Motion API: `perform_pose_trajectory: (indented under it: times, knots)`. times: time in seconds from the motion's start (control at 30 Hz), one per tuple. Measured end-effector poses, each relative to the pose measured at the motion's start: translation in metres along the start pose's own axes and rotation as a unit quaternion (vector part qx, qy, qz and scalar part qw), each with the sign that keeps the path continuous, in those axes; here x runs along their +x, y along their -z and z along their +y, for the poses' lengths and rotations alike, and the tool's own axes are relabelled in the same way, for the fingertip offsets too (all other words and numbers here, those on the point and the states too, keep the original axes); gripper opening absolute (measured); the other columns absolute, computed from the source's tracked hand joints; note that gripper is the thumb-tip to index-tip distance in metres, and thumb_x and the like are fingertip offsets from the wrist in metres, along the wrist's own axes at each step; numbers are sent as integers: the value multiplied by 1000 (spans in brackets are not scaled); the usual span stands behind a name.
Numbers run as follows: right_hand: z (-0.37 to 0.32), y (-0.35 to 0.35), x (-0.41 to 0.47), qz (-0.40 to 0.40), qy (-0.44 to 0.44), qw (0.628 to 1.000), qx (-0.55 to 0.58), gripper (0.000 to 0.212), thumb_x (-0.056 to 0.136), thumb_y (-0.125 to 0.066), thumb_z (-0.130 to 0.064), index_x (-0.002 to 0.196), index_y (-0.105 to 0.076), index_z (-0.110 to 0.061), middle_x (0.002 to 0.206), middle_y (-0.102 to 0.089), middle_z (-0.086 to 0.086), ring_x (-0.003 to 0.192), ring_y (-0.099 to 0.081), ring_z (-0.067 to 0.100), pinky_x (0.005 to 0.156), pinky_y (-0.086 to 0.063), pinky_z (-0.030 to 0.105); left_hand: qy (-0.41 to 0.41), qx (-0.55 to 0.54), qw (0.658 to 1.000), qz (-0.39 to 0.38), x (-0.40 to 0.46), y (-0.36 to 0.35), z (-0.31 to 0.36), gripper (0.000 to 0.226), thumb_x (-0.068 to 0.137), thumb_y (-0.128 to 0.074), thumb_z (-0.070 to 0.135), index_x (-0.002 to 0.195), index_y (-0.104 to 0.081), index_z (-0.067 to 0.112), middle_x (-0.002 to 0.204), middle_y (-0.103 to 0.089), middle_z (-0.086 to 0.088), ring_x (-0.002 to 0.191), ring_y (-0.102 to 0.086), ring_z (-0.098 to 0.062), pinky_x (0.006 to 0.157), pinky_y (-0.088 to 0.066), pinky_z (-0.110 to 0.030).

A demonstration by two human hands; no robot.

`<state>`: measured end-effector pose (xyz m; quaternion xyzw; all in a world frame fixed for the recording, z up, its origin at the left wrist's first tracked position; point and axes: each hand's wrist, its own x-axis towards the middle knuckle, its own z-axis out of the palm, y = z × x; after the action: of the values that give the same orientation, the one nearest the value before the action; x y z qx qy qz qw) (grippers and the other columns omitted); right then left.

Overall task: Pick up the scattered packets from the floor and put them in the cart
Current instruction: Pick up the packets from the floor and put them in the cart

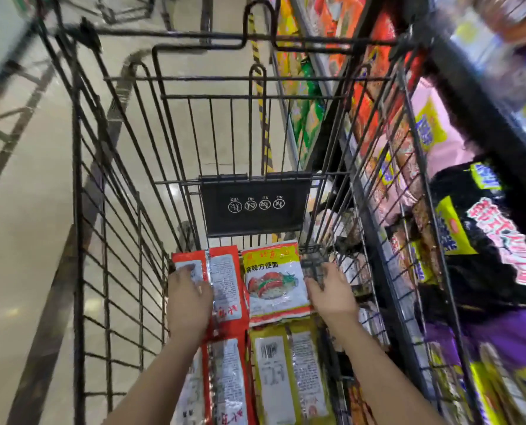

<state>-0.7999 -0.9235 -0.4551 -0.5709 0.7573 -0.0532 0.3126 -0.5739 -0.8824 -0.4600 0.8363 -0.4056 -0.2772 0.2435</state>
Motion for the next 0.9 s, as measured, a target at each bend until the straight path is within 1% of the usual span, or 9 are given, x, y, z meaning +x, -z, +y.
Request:
perform_pose_trajectory:
  times: [0.3,0.4,0.47,0.53,0.6,0.73,0.8,0.83,0.9]
  knots:
    - [-17,118,-129,63,164,953,-247,36,91,-48,-25,126,-45,-17,125,-52,7,117,-50,28,90,-44,36,-278,262,924,-25,-109,98,78,34,92,-50,20,124,-51,9,121,-54,-11,111,-53,-29,88,-45,-36]
    - [-16,145,-178,91,161,953,-239,39,92,-47,-28,130,-44,-16,132,-49,7,123,-47,27,94,-44,36,-356,327,875,-19,-140,129,92,29,72,-73,19,98,-64,9,92,-63,-10,84,-64,-30,71,-54,-39]
    - [-11,159,-212,126,147,952,-239,39,94,-44,-26,132,-44,-18,134,-49,6,124,-47,25,95,-42,35,-404,355,843,-4,-159,142,102,35,63,-79,23,93,-64,13,87,-63,-7,80,-64,-27,72,-54,-40]
    - [-4,168,-247,163,126,943,-263,39,95,-40,-26,133,-41,-19,131,-49,4,123,-48,24,93,-44,34,-424,372,825,-7,-178,152,105,35,88,-54,26,122,-51,17,118,-55,-7,110,-54,-26,95,-39,-39]
    - [9,172,-281,184,100,938,-275,37,94,-40,-28,130,-42,-18,128,-50,5,121,-49,25,92,-44,35,-464,373,803,-9,-189,152,105,38,94,-40,22,132,-41,20,128,-48,-6,121,-45,-25,101,-31,-37]
    - [30,170,-364,227,-6,944,-240,37,94,-42,-32,128,-43,-17,130,-50,5,122,-49,25,92,-43,35,-594,323,737,-14,-225,169,114,39,76,-70,27,111,-60,13,107,-60,-9,101,-60,-27,87,-45,-40]
    - [43,160,-412,235,-70,943,-223,40,92,-46,-32,130,-44,-18,128,-52,6,120,-51,26,91,-45,36,-647,332,686,-28,-252,175,116,41,82,-62,26,120,-55,14,116,-56,-9,110,-56,-29,92,-41,-40]
    - [49,155,-439,256,-89,938,-217,41,86,-55,-30,124,-49,-17,120,-56,7,113,-56,27,85,-49,36,-672,330,662,-35,-270,177,118,44,81,-64,28,121,-54,15,118,-56,-8,110,-56,-28,92,-41,-40]
    - [65,145,-493,315,-113,920,-205,44,54,-80,-29,93,-64,-17,86,-64,5,78,-68,26,55,-54,34,-725,303,617,-42,-311,181,121,50,60,-82,31,103,-64,13,97,-62,-9,89,-64,-28,78,-50,-40]
